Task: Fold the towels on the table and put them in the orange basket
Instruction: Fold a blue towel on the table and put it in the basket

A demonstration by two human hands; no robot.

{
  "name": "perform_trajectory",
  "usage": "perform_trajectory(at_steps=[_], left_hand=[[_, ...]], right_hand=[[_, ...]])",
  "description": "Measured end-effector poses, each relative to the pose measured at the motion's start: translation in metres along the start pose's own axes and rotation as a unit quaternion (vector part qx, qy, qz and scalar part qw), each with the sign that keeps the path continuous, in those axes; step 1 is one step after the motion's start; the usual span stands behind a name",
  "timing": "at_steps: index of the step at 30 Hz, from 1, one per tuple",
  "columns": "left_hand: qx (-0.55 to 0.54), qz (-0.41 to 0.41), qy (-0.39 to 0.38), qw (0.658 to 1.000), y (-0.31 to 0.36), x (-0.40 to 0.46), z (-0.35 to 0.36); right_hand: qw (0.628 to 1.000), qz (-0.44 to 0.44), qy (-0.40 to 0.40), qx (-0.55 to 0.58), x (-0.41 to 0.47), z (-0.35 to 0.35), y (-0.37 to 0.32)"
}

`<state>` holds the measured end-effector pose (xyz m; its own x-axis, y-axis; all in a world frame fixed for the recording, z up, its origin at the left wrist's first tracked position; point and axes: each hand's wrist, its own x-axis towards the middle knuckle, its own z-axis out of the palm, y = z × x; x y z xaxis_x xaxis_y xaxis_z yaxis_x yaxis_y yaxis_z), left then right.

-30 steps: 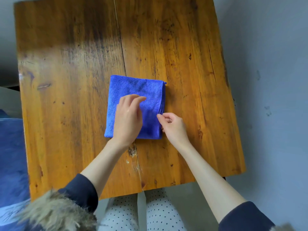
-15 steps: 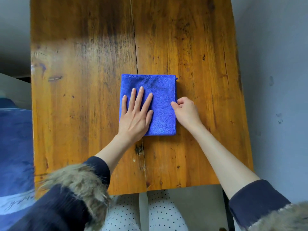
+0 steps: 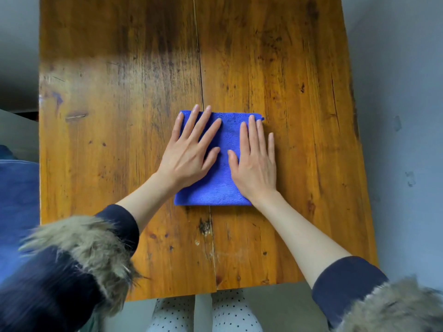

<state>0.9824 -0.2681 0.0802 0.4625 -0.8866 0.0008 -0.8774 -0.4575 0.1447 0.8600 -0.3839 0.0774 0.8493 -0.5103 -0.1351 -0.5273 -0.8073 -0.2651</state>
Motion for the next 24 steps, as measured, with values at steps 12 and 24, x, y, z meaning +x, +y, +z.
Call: perform_trajectory(at_steps=[12,24], left_hand=[[-0.017,0.001,-0.034,0.999,-0.004,-0.001,0.010],[-0.351,-0.346,0.084,0.866,-0.005,-0.043,-0.018]], right_hand=[[0.999,-0.017,0.013,0.045,-0.001,0.007,0.010],[0.941,0.235,0.052,0.239,-0.028,-0.023,0.013]])
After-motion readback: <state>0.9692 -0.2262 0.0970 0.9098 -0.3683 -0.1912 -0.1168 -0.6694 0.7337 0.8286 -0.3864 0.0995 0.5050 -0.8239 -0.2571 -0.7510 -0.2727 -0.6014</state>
